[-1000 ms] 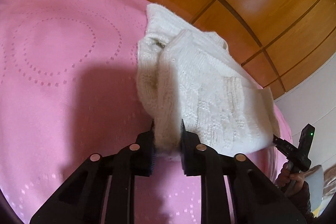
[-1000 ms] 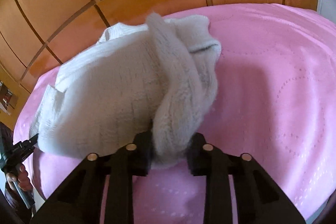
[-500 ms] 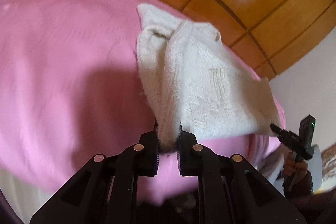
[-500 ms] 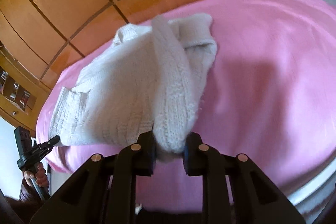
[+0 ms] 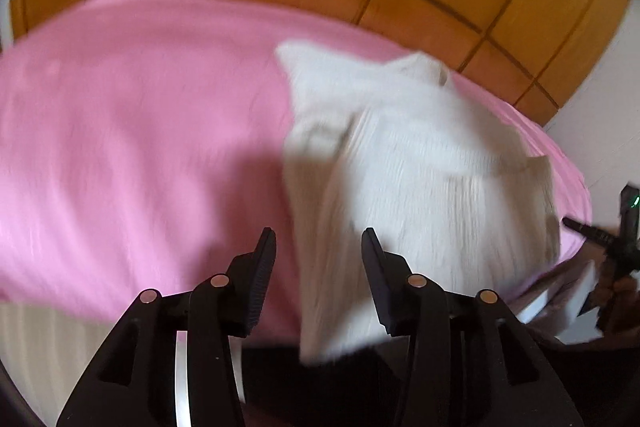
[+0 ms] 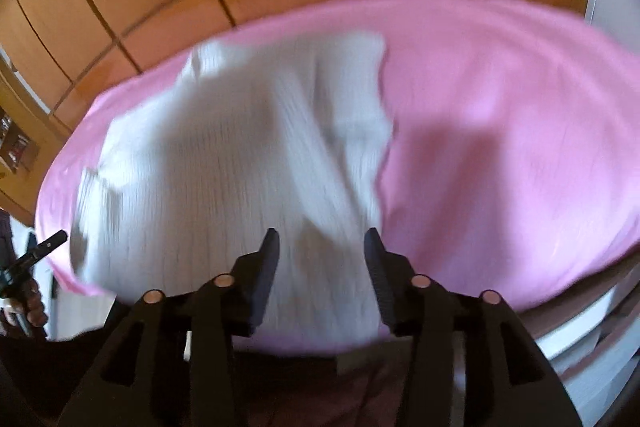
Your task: Fold small clothes
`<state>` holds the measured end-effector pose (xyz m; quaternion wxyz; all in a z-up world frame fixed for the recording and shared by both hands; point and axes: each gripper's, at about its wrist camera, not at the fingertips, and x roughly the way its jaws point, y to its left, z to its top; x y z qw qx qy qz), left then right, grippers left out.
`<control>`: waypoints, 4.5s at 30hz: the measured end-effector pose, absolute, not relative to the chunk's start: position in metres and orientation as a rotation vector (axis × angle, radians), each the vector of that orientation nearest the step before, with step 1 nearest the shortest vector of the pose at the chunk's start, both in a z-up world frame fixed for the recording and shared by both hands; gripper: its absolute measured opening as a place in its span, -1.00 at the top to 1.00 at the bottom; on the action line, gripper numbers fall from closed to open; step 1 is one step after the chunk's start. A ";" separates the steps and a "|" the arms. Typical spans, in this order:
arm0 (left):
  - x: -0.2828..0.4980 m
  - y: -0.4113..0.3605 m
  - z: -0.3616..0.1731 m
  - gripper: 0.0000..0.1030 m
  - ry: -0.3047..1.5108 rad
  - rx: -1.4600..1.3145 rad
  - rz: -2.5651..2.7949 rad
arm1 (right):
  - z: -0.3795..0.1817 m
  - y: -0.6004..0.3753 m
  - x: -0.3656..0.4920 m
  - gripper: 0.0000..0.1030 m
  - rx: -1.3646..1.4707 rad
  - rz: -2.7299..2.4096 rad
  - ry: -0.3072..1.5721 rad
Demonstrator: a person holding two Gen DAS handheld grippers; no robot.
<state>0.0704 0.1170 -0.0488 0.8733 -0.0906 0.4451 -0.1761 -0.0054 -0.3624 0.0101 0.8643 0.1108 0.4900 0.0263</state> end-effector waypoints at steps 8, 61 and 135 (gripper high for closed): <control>0.118 0.085 -0.059 0.33 0.918 -0.123 -0.434 | -0.008 -0.341 0.052 0.04 0.126 0.059 0.989; 0.247 0.005 -0.061 0.80 0.893 -0.153 -0.432 | -0.050 -0.258 0.167 0.74 0.149 0.198 1.025; 0.121 0.085 -0.059 -0.30 0.880 -0.209 0.021 | -0.062 -0.313 0.066 -0.96 0.278 -0.057 0.959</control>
